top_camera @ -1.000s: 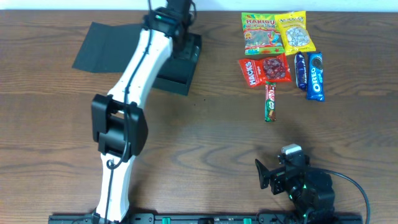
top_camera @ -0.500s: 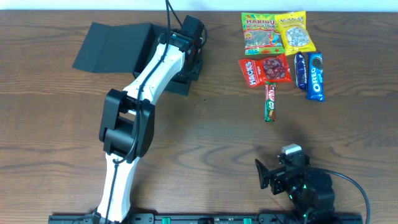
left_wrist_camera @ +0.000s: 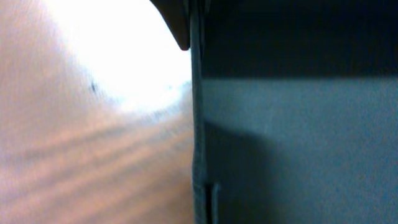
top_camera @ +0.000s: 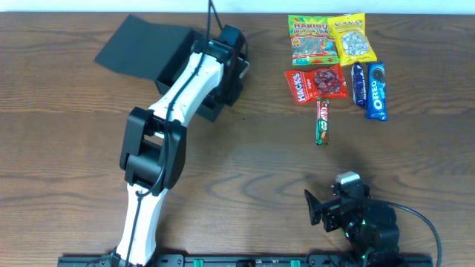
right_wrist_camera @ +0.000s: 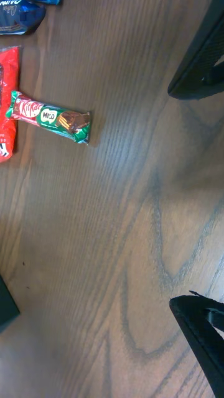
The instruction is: Pack container
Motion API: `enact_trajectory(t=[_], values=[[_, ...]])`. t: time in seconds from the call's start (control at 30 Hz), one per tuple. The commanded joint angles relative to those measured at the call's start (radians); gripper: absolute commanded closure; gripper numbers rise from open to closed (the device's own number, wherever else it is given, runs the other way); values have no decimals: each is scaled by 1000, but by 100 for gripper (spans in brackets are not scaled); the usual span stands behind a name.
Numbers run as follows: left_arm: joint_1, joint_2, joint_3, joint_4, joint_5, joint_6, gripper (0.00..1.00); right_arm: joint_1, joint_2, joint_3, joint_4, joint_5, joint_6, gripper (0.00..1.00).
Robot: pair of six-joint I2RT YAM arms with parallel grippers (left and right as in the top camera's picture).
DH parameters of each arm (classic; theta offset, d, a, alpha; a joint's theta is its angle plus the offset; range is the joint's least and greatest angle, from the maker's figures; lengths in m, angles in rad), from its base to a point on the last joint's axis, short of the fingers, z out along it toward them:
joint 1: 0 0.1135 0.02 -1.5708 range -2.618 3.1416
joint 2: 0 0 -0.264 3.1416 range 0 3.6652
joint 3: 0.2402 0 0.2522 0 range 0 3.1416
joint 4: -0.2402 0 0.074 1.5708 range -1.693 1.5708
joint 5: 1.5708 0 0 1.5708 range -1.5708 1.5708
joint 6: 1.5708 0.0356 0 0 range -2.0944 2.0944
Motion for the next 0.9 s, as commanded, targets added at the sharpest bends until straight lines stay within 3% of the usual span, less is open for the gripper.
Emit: enact_trajectory(t=[0.0,0.27,0.57,0.87], values=[[-56,15,-10,-54,-6,190,94,9,-5,-3,-1,2,11,1],[-154,15,-10,-200,-226,301,94,9,-5,-3,-1,2,11,1],[-245,15,-10,-251,-364,303,94,9,-5,-3,-1,2,11,1],[-309,15,-10,-288,-353,315,94,9,-5,-3,-1,2,11,1]])
